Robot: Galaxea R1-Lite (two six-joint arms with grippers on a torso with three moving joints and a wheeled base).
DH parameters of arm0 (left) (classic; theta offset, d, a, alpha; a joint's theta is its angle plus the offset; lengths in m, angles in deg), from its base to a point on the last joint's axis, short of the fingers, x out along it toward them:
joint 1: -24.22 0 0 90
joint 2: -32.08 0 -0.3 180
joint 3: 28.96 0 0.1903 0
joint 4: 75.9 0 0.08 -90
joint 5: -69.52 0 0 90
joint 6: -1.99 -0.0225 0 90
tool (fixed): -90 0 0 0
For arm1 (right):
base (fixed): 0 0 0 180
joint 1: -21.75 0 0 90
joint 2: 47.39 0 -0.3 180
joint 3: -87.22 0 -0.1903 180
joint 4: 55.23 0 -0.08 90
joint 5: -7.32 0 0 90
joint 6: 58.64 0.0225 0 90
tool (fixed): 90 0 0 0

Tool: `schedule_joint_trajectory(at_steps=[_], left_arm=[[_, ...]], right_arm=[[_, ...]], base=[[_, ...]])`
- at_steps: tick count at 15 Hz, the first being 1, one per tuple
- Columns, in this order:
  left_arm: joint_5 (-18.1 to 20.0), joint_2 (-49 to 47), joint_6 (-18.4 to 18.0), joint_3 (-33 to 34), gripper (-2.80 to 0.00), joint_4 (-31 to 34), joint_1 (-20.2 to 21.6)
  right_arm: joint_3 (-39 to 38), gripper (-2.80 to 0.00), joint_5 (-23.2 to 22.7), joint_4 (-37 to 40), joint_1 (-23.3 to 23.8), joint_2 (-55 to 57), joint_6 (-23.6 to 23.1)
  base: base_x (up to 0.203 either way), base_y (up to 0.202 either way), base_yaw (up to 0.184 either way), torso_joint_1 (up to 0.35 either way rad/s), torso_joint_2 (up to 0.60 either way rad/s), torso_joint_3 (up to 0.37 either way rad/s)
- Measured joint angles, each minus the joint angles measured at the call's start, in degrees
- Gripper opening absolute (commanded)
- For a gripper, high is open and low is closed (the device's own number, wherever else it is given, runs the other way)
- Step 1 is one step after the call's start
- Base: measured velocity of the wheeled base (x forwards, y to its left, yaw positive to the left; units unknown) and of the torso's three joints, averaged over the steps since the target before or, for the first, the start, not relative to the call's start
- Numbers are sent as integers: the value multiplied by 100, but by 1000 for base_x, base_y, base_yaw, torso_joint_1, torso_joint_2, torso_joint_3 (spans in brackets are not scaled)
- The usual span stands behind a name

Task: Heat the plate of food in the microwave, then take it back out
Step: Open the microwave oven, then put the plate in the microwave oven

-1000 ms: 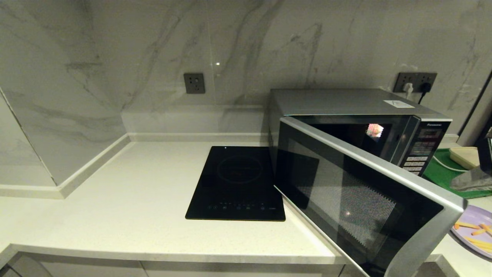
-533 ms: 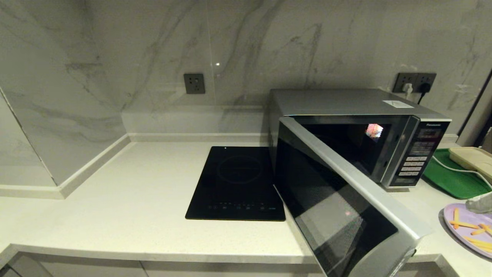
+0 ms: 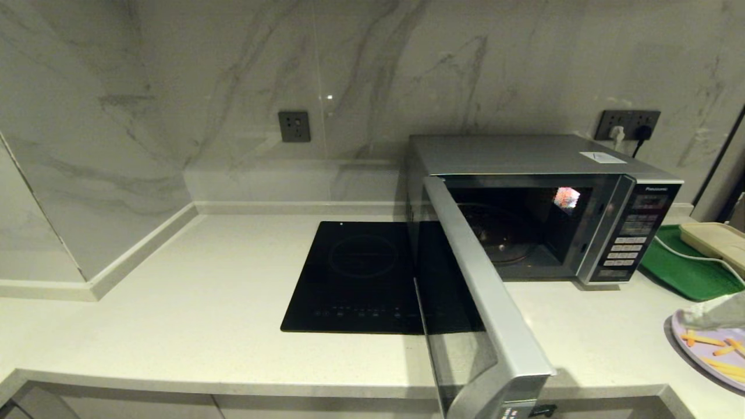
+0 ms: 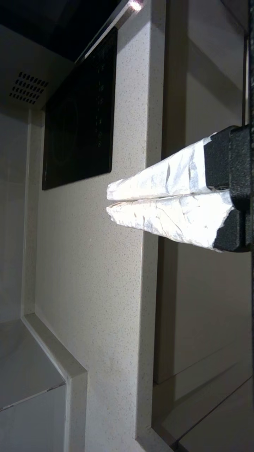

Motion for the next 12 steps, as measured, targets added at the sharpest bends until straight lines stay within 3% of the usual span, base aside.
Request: schedule_joint_trajectory(at_steps=[3,7,9,12], left_arm=[[0,0,0,0,-280,2,0],[0,0,0,0,-280,2,0],[-2,0,-2,0,-280,2,0],[0,0,0,0,-280,0,0]], right_arm=[[124,-280,261,-243,-355,237,334],[-354,-280,1278,-808,-312,64,1352],[-494,-280,1801,-814,-83,-90,1922],[-957,-280,3100,-795,601,49,3072]], base=[[0,0,0,0,0,0],[0,0,0,0,0,0],[0,0,0,0,0,0],[0,0,0,0,0,0]])
